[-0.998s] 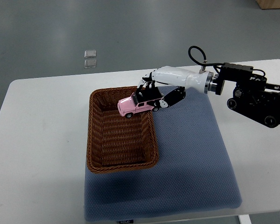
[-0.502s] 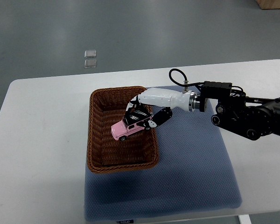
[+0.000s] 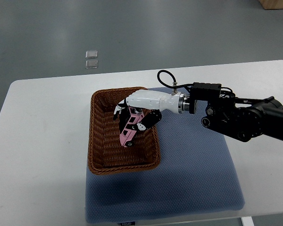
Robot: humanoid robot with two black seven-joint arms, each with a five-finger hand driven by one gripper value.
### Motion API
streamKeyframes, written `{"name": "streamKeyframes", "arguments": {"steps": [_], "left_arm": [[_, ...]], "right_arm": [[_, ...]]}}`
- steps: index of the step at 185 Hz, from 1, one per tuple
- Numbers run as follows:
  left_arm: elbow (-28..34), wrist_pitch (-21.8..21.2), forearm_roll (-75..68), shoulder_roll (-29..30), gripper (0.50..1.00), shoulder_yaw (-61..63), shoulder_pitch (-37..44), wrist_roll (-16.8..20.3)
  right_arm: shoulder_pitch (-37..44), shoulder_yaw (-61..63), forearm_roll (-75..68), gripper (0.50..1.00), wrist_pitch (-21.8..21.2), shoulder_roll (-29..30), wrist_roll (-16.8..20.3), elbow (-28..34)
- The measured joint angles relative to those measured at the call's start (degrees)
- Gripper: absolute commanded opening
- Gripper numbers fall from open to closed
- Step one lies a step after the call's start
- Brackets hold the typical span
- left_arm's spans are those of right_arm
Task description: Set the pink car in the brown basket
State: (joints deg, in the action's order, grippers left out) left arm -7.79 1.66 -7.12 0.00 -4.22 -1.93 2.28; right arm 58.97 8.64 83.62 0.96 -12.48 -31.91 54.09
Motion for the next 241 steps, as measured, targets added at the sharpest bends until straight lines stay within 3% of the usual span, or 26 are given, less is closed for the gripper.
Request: {"name": "streamKeyframes", "arguments": {"steps": [7, 29, 115, 192, 241], "left_arm": [[0.0, 0.0, 0.0, 0.0, 1.0, 0.0, 0.0, 0.0], [0.0, 0.0, 0.0, 0.0, 1.0, 0.0, 0.0, 0.0], [0.0, 0.0, 0.0, 0.0, 1.0, 0.1, 0.0, 0.0], [0.0, 0.0, 0.0, 0.0, 1.0, 0.1, 0.0, 0.0], [0.0, 0.0, 0.0, 0.0, 1.0, 0.0, 0.0, 0.0]], "right_arm": [[0.0, 0.0, 0.0, 0.791, 0.3, 0.0, 0.0, 0.0], [-0.2, 0.2, -0.1, 0.866, 0.9, 0.0, -0.1, 0.0], [-2.7, 3.7, -5.0, 0.868, 7.2, -0.3, 0.0, -0.2], [-14.4, 22.1, -37.3, 0.868, 7.9, -7.0, 7.6, -2.0], [-19.4, 25.3, -60.0, 0.868, 7.3, -11.3, 9.9, -2.0]]}}
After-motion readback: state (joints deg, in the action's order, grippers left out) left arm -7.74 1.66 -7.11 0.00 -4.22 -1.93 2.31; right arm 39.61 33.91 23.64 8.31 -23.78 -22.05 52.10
